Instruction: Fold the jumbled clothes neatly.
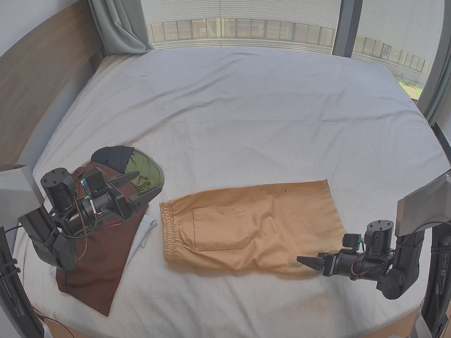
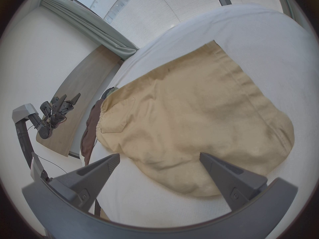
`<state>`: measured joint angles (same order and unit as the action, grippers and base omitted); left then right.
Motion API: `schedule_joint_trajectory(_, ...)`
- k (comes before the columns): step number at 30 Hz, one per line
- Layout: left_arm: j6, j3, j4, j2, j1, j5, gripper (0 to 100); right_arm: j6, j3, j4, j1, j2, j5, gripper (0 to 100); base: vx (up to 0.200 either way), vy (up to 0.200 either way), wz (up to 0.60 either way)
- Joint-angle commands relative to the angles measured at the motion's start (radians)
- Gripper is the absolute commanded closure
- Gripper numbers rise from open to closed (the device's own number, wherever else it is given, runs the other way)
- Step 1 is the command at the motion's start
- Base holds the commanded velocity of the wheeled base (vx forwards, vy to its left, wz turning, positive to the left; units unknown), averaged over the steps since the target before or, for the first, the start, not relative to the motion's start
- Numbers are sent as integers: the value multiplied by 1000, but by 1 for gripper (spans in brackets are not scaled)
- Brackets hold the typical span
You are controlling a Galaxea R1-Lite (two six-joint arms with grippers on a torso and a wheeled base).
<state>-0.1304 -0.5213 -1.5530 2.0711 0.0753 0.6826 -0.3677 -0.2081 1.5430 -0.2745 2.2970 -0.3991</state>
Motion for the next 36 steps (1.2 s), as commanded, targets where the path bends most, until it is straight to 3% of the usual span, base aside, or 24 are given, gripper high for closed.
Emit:
schedule_joint_trajectory(1, -1, -2, -1, -5, -2, 2, 0, 3, 10, -1, -11, -77, -3, 0, 0, 0, 0)
schedule_joint_trajectory(19, -1, 21, 1, 37, -12, 6, 0, -2, 10, 0, -74, -200, -6, 0, 0, 0, 0)
schedule_joint_trajectory(28, -179, 76, 1, 75, -17, 63, 0, -4, 7, -1, -91, -232, -3, 0, 0, 0, 0)
schedule_joint_trajectory(36, -193, 95, 1, 179, -23, 63, 0, -4, 7, -1, -97, -232, -1, 0, 0, 0, 0)
